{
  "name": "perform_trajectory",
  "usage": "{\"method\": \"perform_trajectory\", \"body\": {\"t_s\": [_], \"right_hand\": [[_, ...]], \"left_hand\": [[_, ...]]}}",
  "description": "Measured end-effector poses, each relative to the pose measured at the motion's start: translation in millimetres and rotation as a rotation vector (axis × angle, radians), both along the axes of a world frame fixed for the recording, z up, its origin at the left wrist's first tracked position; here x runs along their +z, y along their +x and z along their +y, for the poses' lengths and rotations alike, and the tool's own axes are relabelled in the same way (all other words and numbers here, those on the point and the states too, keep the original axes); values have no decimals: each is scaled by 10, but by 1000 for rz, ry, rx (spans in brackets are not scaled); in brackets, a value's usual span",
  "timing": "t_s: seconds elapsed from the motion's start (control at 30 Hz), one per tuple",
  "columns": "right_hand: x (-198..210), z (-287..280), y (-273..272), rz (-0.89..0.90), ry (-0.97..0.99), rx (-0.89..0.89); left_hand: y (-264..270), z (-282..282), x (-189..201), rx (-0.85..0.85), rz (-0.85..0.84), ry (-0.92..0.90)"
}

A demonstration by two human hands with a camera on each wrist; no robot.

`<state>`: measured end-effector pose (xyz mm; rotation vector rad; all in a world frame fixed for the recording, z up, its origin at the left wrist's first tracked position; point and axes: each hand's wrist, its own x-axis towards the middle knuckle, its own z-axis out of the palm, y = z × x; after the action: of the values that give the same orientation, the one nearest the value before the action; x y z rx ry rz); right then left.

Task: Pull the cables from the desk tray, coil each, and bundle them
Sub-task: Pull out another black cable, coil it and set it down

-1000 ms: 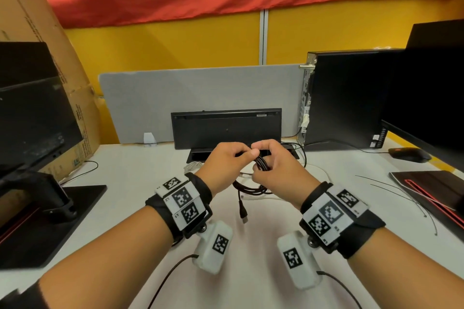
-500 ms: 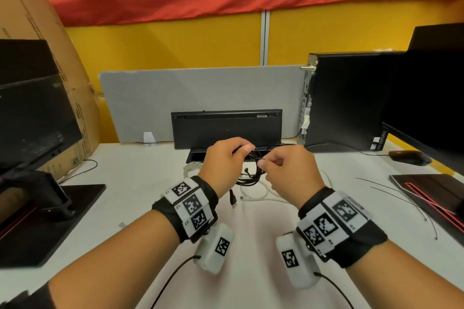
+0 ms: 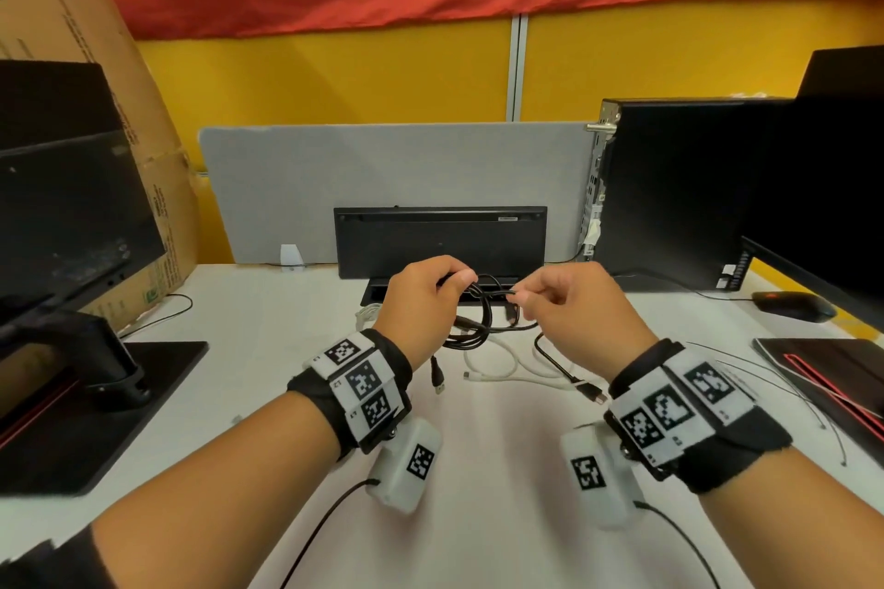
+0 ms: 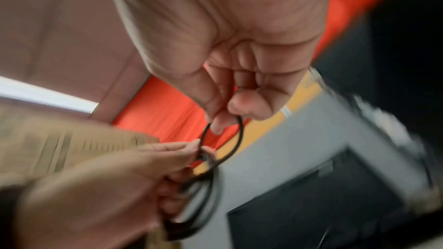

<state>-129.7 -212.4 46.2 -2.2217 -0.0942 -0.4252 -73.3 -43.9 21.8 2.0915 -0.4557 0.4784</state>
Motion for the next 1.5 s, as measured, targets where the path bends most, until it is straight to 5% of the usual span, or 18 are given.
{"method": "perform_trajectory", "body": {"t_s": [0.1, 0.3, 0.43, 0.73, 0.93, 1.17, 1.5], "right_hand": [[20, -64, 12, -112, -293, -38], [-105, -104, 126, -266, -407, -85], [-229, -49, 153, -255, -141, -79], [-243, 211, 7, 120, 993, 256], [-229, 301, -93, 73, 932, 302], [-100, 236, -37, 230, 1291, 382], [-62, 158, -19, 288, 843, 409]], "left_hand": [[18, -4, -16, 1, 10, 8], [10, -20, 16, -24, 52, -97], [-63, -83, 24, -82, 207, -352], [-134, -173, -43, -69, 318, -643], [-139, -199, -52, -58, 320, -655], [-164, -183, -24, -256, 450, -758], [-161, -97, -1, -242, 504, -586]]}}
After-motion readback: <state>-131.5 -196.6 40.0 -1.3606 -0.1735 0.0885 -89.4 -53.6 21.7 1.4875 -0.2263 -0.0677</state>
